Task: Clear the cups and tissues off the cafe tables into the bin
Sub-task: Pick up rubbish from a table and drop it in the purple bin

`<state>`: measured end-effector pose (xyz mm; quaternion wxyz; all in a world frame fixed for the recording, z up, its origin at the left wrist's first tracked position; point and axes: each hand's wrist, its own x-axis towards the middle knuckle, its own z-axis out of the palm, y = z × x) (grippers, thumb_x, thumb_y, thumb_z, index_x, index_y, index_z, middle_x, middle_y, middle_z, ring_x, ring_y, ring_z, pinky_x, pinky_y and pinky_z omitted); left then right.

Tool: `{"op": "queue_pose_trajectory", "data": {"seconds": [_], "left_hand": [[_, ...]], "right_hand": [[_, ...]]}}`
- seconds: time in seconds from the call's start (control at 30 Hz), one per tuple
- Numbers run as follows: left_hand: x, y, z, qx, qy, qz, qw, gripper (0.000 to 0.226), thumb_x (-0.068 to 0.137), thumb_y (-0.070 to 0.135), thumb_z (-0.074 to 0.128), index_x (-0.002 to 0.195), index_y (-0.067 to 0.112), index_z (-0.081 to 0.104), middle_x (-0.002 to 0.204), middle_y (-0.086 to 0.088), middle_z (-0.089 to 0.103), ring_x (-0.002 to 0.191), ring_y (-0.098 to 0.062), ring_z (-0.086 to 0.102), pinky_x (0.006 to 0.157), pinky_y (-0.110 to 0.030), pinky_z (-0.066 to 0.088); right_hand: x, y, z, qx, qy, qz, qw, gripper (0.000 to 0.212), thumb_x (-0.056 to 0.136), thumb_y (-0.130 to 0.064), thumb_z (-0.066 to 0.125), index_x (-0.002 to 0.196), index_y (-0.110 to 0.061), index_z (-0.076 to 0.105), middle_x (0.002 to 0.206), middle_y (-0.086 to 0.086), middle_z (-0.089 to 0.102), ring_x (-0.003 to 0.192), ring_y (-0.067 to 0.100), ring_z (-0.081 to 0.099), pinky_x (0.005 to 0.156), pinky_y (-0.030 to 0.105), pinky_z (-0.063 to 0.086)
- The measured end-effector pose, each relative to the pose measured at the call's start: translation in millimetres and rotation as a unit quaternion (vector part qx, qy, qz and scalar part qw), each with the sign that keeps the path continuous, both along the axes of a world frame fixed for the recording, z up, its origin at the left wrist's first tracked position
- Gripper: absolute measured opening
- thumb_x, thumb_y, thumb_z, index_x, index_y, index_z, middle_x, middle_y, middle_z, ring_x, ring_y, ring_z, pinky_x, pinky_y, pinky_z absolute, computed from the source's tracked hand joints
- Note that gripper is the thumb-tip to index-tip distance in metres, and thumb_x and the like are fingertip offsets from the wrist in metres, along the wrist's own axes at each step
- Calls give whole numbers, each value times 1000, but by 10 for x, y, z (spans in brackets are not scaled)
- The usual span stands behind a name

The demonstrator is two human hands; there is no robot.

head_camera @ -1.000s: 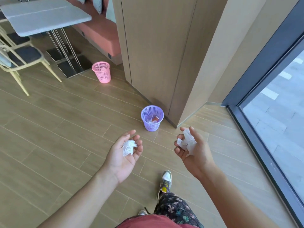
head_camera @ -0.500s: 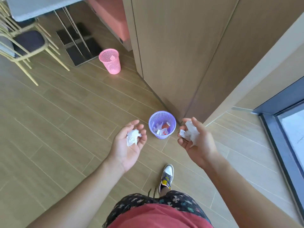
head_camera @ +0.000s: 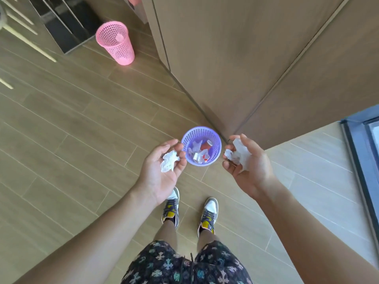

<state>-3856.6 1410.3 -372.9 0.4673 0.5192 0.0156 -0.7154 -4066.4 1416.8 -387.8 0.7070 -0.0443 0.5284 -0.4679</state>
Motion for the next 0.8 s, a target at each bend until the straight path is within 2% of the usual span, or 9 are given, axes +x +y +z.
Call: {"op": "queue_pose_trajectory", "data": {"seconds": [0.3,0.57,0.7,0.8], "left_hand": [[9,-800,-1830,82,-6,-51,995,15,96,11,56,91,7,70,88,-8,70,80,-20,64,81,-27,53],[73,-1255,-3067,101,-33,-72,992,11,96,13,58,93,7,67,89,-6,71,77,-19,69,74,-25,57],[94,-1327,-3413,115,-32,-85,989,11,97,14,58,95,7,67,90,-7,71,77,-19,70,72,-24,58],[97,-1345,-3587,128,-29,-87,987,9,95,13,60,96,8,67,90,-7,72,77,-18,69,70,-23,59]], "right_hand": [[101,-462,-1775,106,14,-61,992,16,101,-31,56,98,-19,65,82,1,60,70,17,58,62,29,48],[193,-723,-2845,166,40,-66,983,15,99,-24,59,109,-16,67,88,6,62,79,23,63,62,28,51],[187,-854,-3207,200,73,-74,974,15,100,-22,60,110,-14,67,89,9,64,80,24,67,68,31,55],[242,-1013,-3539,230,93,-64,967,20,101,-23,62,117,-11,67,97,10,67,90,29,72,80,38,61]]}}
